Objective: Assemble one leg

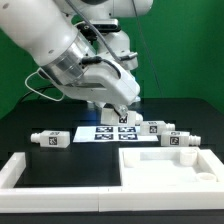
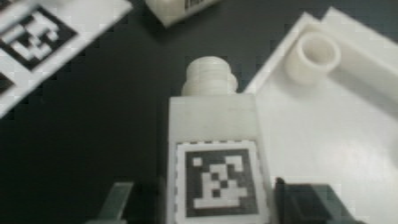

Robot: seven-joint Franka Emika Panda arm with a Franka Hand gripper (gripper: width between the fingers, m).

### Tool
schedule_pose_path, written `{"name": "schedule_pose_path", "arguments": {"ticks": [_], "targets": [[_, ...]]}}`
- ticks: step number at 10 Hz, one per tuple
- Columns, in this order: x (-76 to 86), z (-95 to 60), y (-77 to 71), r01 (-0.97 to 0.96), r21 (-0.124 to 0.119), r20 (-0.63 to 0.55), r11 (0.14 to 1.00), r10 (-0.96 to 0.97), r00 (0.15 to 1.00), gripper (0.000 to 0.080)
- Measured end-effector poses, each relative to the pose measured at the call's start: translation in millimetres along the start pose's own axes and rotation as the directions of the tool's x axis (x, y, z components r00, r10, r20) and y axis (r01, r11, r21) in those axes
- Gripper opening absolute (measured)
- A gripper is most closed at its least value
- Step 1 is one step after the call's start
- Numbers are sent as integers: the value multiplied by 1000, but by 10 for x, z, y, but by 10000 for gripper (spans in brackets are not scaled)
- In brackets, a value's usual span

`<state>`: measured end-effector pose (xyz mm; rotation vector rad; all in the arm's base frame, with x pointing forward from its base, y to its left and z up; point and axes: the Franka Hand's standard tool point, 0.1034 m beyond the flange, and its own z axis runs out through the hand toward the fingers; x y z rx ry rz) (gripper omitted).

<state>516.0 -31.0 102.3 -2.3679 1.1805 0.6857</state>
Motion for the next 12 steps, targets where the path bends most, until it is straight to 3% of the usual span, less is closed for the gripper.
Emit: {"name": "schedule_pose_path", "arguments": {"ticks": [2, 3, 4, 6, 8, 9, 10, 11, 12], "targets": [[33, -19, -87, 11, 5, -135, 1000, -10, 991, 284], [11, -53, -270, 52, -35, -237, 998, -59, 970, 284], [-54, -130, -582, 120, -32, -318, 992, -124, 940, 284], [-97, -249, -1082, 264, -115, -495, 958, -286, 821, 284], [-93, -158, -1023, 257, -94, -573, 962, -263, 776, 284], [-94, -162, -1100, 270, -76, -635, 960, -255, 729, 284], [-120, -99, -1111, 283, -79, -659, 956, -264, 705, 284], [-168, 44, -1166, 318, -130, -704, 939, -313, 637, 284], [-293, 250, -1286, 363, -216, -705, 906, -402, 584, 284]]}}
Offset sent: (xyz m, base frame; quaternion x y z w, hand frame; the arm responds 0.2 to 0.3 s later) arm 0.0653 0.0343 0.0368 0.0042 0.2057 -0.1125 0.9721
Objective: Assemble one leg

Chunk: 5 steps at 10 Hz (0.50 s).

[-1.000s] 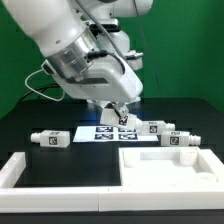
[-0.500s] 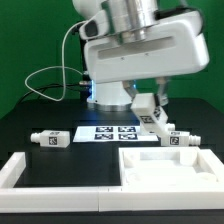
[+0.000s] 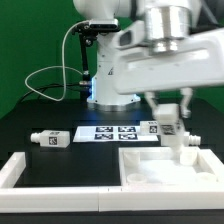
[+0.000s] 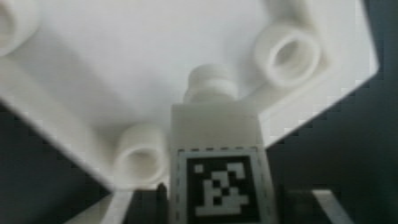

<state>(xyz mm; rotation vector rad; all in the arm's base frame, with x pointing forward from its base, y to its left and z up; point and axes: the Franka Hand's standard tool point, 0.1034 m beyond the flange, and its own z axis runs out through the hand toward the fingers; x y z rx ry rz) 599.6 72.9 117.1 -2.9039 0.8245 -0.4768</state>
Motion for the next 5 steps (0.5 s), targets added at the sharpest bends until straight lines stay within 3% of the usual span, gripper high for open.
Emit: {"name": "schedule_pose_path", "arguments": {"ticks": [1, 2, 5], "targets": [[5, -22, -160, 84, -15, -21, 996, -84, 996, 284], [13, -37, -284, 110, -10, -69, 994, -110, 992, 284], [-23, -1, -254, 123, -13, -89, 992, -123, 988, 285]]}}
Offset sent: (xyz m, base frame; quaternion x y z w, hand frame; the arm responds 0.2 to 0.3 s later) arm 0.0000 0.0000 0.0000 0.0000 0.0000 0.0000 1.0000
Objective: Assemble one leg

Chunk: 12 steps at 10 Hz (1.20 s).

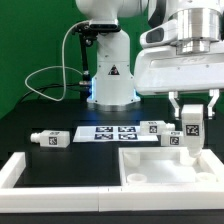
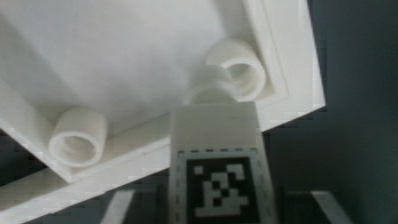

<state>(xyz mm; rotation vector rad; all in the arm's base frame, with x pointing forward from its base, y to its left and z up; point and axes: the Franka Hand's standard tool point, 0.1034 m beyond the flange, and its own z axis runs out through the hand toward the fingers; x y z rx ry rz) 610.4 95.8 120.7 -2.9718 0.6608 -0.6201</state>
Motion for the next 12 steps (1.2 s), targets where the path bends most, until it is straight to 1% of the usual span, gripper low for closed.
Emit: {"name": "schedule_pose_path", "arguments": {"ticks": [1, 2, 3, 4, 5, 8, 9, 10, 12], "targets": [[-12, 9, -9, 12, -1, 0, 1000, -12, 1000, 285], [-63, 64, -70, 104, -16, -7, 994, -104, 995, 285], [-38, 97, -138, 204, -15, -53, 979, -204, 977, 285], [-27, 99, -208, 263, 3, -115, 965, -261, 958, 285], [-54, 123, -177, 249, -2, -101, 968, -248, 963, 285], [-52, 132, -179, 256, -1, -106, 967, -255, 961, 285], [-49, 177, -193, 274, 0, -131, 962, -272, 953, 285], [-77, 233, -211, 288, -7, -131, 958, -286, 949, 285], [-114, 275, -233, 300, -8, -138, 954, -298, 945, 285]]}}
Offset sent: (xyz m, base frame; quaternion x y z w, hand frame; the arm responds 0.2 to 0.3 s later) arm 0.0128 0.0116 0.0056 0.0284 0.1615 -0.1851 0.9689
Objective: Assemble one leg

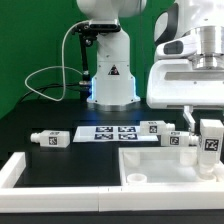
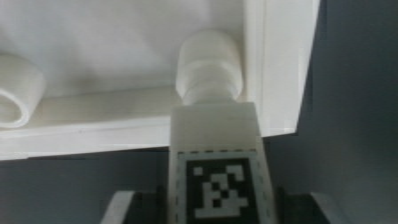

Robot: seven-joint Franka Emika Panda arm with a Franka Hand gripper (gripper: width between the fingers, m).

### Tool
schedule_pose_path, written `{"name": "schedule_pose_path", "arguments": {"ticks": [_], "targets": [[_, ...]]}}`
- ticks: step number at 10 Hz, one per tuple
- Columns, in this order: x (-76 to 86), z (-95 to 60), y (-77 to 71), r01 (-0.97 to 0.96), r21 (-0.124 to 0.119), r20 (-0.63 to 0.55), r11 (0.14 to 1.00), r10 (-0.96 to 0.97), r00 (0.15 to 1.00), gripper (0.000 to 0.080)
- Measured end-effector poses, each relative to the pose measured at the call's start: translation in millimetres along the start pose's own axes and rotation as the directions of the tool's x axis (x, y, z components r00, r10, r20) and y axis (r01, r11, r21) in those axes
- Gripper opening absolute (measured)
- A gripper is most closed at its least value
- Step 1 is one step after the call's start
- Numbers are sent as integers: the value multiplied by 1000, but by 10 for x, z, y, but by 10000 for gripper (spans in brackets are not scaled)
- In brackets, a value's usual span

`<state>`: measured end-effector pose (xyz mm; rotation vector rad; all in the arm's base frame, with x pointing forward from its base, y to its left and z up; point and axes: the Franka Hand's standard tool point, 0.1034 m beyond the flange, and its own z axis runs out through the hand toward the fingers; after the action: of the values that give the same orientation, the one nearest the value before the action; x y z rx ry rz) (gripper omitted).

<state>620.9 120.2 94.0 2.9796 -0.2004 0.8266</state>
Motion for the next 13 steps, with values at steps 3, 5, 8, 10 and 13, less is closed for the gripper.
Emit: {"name": "schedule_pose_path", "arguments": {"ticks": [3, 5, 8, 10, 13], "targets": [[-17, 51, 18, -3, -2, -20, 1000, 3, 1000, 285], [-71, 102, 32, -5, -7, -17, 1000, 5, 1000, 285], [-74, 127, 24, -33, 5, -84, 999, 34, 996, 285], [-85, 129, 29, -46, 10, -125, 999, 46, 991, 285], [-80, 133, 44, -26, 2, -122, 1000, 26, 992, 471]]}}
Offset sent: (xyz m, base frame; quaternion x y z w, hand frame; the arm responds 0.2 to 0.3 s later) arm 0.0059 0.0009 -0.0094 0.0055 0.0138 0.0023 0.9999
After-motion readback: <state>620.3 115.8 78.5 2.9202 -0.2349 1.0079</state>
